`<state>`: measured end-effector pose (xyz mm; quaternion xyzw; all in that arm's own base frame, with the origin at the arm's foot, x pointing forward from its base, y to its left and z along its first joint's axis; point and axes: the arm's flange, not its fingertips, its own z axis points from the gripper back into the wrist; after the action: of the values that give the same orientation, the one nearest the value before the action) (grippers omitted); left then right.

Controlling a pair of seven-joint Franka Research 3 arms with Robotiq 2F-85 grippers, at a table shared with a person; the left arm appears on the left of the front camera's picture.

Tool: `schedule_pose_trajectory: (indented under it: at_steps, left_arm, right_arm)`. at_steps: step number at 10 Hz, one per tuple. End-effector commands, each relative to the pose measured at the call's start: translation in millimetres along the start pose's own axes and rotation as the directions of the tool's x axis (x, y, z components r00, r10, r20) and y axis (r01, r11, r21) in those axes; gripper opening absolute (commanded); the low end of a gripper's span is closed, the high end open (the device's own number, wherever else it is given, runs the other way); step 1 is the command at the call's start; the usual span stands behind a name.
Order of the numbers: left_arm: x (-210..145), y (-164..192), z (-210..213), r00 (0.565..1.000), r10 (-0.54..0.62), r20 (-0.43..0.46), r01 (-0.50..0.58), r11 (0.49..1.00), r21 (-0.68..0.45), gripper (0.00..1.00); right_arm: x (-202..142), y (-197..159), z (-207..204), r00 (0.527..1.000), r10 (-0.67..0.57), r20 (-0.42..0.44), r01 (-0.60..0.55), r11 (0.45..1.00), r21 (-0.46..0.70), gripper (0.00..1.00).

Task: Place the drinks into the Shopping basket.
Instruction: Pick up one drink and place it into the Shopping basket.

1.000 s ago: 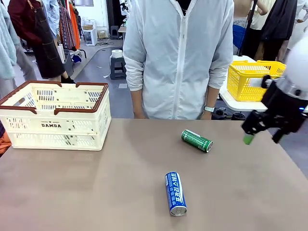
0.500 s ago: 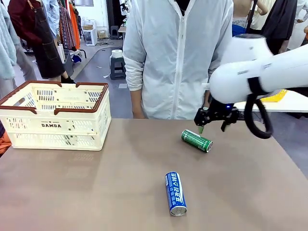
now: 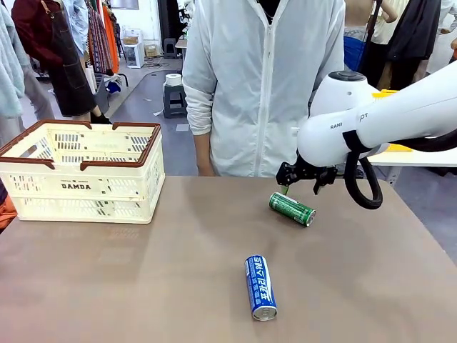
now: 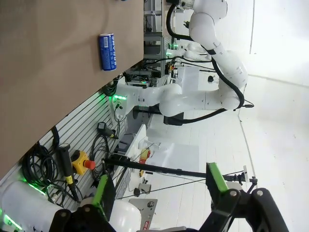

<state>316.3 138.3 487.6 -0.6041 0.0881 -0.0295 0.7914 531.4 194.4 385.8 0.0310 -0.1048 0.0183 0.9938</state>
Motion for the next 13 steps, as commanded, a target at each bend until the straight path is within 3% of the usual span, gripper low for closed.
schedule_pose_trajectory:
  at_steps: [1, 4, 5, 6, 7, 8, 9, 11, 13]
  left_arm:
    - [-1.8, -0.7, -2.1, 1.000, 0.005, 0.010, -0.005, 1.000, -0.002, 1.00]
    - [-1.8, -0.7, -2.1, 1.000, 0.005, 0.010, -0.005, 1.000, -0.002, 1.00]
    - [-1.8, -0.7, -2.1, 1.000, 0.005, 0.010, -0.005, 1.000, -0.002, 1.00]
    - [-1.8, -0.7, -2.1, 1.000, 0.005, 0.010, -0.005, 1.000, -0.002, 1.00]
    - [-1.8, -0.7, -2.1, 1.000, 0.005, 0.010, -0.005, 1.000, -0.002, 1.00]
    - [-1.8, -0.7, -2.1, 1.000, 0.005, 0.010, -0.005, 1.000, -0.002, 1.00]
    - [-1.8, -0.7, -2.1, 1.000, 0.005, 0.010, -0.005, 1.000, -0.002, 1.00]
    - [-1.8, -0.7, -2.1, 1.000, 0.005, 0.010, -0.005, 1.000, -0.002, 1.00]
    - [-1.8, -0.7, -2.1, 1.000, 0.005, 0.010, -0.005, 1.000, -0.002, 1.00]
  right_arm:
    - [-1.0, -0.3, 2.0, 1.000, 0.001, -0.011, -0.001, 1.000, -0.004, 1.00]
    - [-0.2, -1.0, -0.7, 1.000, -0.002, -0.004, 0.002, 1.000, -0.001, 1.00]
    - [3.9, -4.5, -5.7, 0.971, 0.231, 0.054, -0.236, 0.966, 0.106, 1.00]
    - [8.7, -7.7, -14.8, 0.877, 0.475, 0.067, -0.476, 0.846, 0.238, 1.00]
    - [13.3, -9.7, -23.4, 0.780, 0.619, 0.092, -0.618, 0.737, 0.274, 1.00]
    - [13.7, -8.5, -29.0, 0.679, 0.727, 0.105, -0.725, 0.640, 0.257, 1.00]
    - [12.6, -7.5, -31.6, 0.626, 0.773, 0.098, -0.770, 0.594, 0.235, 1.00]
    - [10.1, -8.4, -31.8, 0.624, 0.771, 0.123, -0.781, 0.611, 0.132, 1.00]
    - [9.6, -12.5, -37.6, 0.644, 0.762, 0.063, -0.762, 0.633, 0.135, 1.00]
